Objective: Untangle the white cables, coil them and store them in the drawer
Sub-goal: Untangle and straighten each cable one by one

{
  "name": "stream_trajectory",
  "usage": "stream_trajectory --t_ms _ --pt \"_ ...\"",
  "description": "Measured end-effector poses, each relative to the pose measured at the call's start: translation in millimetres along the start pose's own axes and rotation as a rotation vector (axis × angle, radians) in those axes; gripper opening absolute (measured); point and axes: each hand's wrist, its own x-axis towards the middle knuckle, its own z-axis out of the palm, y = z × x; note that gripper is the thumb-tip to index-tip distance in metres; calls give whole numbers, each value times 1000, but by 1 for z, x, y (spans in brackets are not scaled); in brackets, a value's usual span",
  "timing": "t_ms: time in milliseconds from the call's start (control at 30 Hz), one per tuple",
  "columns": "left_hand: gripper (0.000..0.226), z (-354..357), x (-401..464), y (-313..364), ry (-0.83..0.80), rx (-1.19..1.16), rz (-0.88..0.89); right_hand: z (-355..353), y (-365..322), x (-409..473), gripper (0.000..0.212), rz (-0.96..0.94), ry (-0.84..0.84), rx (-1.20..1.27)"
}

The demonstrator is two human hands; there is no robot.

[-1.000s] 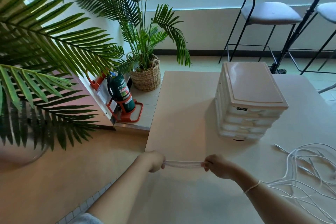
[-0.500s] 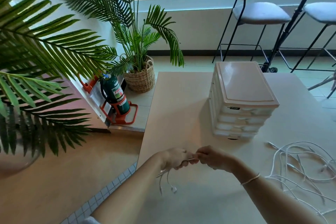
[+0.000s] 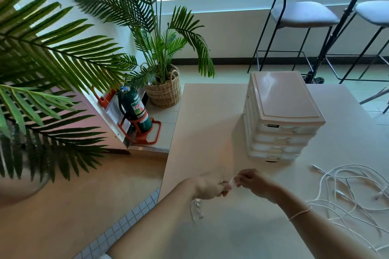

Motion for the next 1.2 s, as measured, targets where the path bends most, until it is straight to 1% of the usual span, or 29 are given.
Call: stream_trajectory --t_ms 33,67,100,167,200,233,267,333,400,433,500,567,667,800,900,967,1033,1133,1200 --pt "26 -3 0 -1 11 21 2 5 1 -1 35 3 29 -3" --pt "24 -6 0 -3 23 57 -5 10 -1 -4 35 4 19 -10" --pt "23 -10 1 -5 33 96 -21 13 -3 -9 36 6 -36 -13" --pt "22 -14 3 -9 55 136 -52 15 -9 -16 35 16 -201 -11" --pt "22 -16 5 -9 69 139 -57 12 -12 -17 34 19 -251 -9" --pt "23 -17 6 -9 83 134 -60 8 -13 -16 34 21 -262 8" --pt "24 -18 7 -8 97 125 -58 2 -14 -15 34 23 -238 48" --pt "25 -20 8 -4 110 122 -34 -8 -14 -7 34 29 -134 195" --pt "25 -17 7 2 95 121 3 -15 -13 -1 34 38 -23 322" --pt "24 -15 6 2 89 116 10 -14 -14 0 35 37 5 344" --pt "27 -14 8 -5 110 119 -21 -6 -15 -2 36 22 -15 298" --pt "26 -15 11 -14 130 104 -68 5 -13 -7 36 1 -125 215" --pt "26 -14 13 -13 120 71 -77 2 -10 -12 33 7 -269 154" --pt "26 -10 14 -9 110 103 -62 -7 -19 -11 27 30 -347 108" --pt "30 -5 12 -5 108 52 -26 -1 -27 -7 28 21 -353 49" --pt "29 -4 11 -4 114 8 -18 0 -29 -6 30 43 -351 58" --pt "28 -2 12 -7 115 -34 -26 -1 -30 -6 33 65 -342 17" --pt "27 1 9 -12 130 -108 -49 0 -29 -4 36 72 -292 -50" --pt "32 1 6 -13 130 -98 -47 -2 -26 -2 35 74 -242 -57"
